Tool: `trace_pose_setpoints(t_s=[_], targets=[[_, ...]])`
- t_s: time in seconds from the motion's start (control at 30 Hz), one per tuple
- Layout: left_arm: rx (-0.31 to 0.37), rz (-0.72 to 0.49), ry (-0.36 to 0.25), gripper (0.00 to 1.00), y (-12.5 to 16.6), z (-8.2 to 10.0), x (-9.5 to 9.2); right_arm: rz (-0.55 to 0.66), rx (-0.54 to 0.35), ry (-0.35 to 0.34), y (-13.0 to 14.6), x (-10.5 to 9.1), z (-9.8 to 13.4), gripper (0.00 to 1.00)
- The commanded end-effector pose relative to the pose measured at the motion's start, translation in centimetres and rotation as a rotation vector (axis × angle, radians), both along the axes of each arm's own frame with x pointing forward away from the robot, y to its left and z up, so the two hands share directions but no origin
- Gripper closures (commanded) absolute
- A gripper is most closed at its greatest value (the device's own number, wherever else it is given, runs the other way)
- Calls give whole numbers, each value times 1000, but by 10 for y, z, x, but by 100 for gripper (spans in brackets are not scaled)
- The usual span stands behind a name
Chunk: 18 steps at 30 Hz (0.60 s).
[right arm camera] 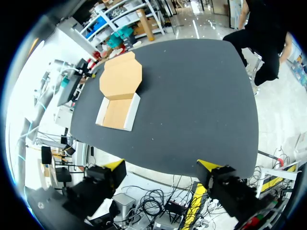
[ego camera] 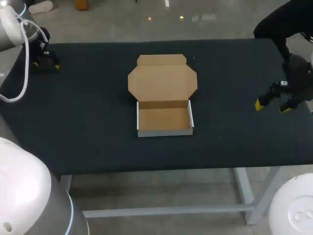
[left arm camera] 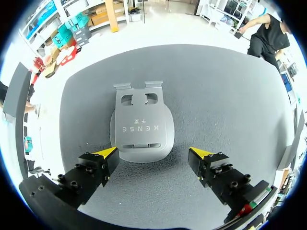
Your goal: Assemble the packaging by folding the flat box into shape, placing the metal phone stand inside, and closing the box properly
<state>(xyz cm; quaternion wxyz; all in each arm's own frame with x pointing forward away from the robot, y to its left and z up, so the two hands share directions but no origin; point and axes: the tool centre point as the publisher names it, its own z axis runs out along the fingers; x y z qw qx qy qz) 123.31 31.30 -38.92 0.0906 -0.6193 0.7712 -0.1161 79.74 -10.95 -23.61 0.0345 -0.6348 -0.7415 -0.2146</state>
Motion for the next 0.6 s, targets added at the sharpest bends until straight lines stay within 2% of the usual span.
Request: trace_pose_setpoints(t_s=[0.03,0.6], targets=[[-4,-2,10,0,1,-3,8,3,2,5,-1,-1,2,0],[-2,9,3,0,6,-6,14,3,2,5,-1,-1,2,0]])
